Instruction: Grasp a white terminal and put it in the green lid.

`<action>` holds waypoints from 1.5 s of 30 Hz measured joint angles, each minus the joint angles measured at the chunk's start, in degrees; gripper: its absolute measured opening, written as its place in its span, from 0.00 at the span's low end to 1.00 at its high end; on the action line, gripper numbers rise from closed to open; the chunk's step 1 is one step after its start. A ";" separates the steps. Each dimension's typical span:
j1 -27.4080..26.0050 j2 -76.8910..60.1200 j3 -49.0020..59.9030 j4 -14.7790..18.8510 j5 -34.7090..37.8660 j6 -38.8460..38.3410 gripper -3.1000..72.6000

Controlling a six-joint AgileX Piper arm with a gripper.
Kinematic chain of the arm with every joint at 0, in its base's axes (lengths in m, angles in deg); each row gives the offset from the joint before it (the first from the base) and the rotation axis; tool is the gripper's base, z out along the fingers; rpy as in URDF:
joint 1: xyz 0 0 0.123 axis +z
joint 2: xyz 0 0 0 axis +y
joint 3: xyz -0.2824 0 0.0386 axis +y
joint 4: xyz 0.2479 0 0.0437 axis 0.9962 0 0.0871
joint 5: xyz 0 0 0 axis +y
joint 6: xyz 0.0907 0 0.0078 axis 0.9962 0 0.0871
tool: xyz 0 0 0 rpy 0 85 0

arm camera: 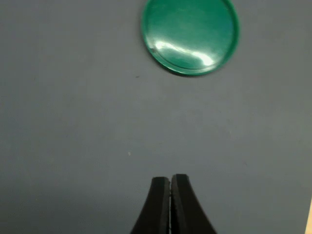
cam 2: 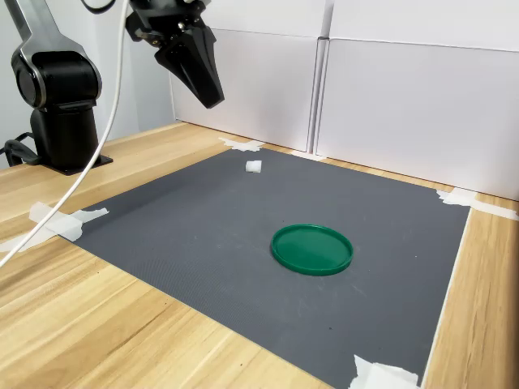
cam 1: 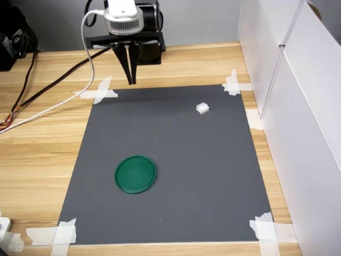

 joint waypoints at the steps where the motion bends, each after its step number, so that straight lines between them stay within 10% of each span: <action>1: 1.90 0.99 -0.58 -1.57 0.48 -0.11 0.01; 14: 20.09 4.10 -4.58 -7.28 -3.04 0.45 0.01; 27: 32.81 9.59 -7.18 -8.90 8.15 -7.67 0.04; 45: 32.81 12.43 -7.18 -11.11 6.96 -8.88 0.94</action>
